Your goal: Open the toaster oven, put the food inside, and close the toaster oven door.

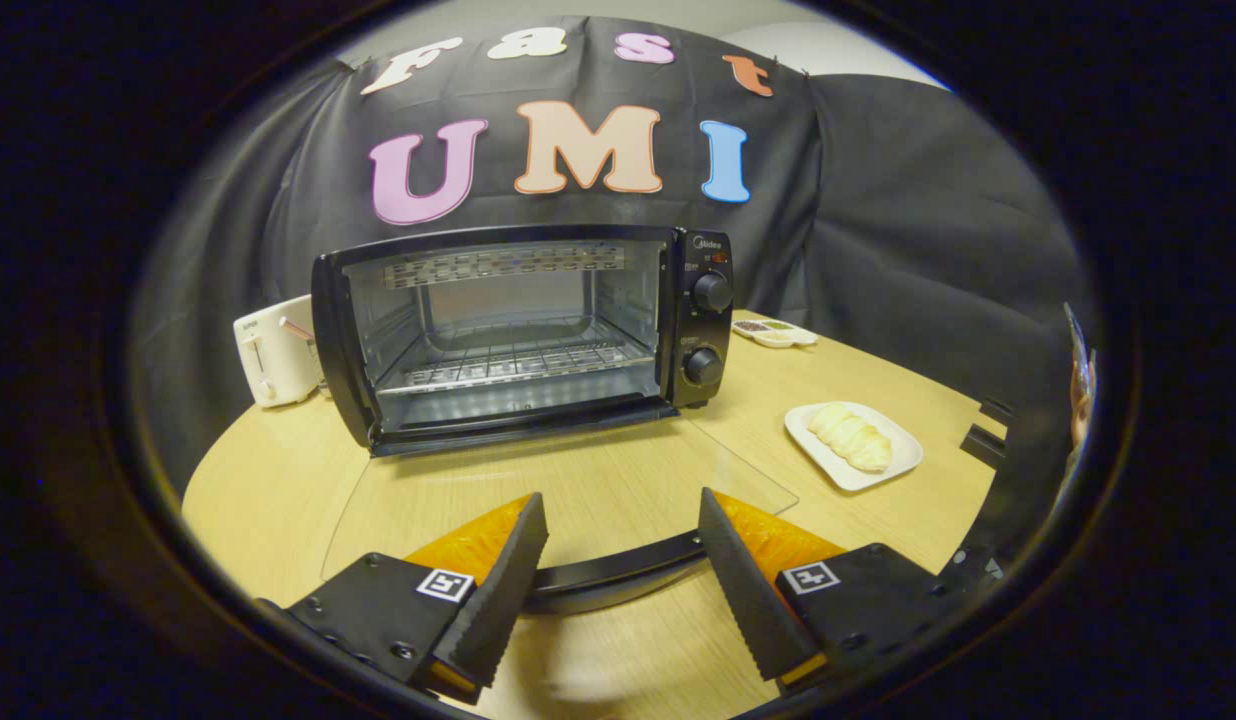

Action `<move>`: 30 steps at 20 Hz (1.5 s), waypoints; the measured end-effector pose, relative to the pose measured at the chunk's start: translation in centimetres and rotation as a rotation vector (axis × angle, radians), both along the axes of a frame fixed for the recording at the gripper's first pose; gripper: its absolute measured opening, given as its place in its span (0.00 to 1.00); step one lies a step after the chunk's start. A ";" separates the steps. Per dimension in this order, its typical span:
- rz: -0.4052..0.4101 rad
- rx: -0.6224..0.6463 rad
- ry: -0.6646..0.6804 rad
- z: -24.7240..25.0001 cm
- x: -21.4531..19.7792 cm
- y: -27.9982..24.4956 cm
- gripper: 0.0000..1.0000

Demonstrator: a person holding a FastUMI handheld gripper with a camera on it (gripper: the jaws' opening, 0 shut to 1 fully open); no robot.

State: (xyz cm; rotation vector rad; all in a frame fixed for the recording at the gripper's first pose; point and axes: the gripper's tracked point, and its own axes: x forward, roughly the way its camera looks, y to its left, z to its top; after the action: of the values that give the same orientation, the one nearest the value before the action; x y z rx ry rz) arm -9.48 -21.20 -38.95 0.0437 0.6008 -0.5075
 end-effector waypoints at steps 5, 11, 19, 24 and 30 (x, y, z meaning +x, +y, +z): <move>0.006 -0.158 0.080 2.3 -0.4 -3.3 0.97; -0.085 -0.197 0.073 4.3 -0.9 -10.4 0.99; -0.241 -0.156 0.126 3.1 -3.0 -22.3 0.99; -0.252 -0.053 0.189 -0.7 -2.9 -25.3 0.98; -0.244 0.083 0.205 -4.1 -2.5 -25.2 0.95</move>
State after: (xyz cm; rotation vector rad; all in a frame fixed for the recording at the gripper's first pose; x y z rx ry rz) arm -11.95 -46.38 -43.00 0.1464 0.8231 -0.7292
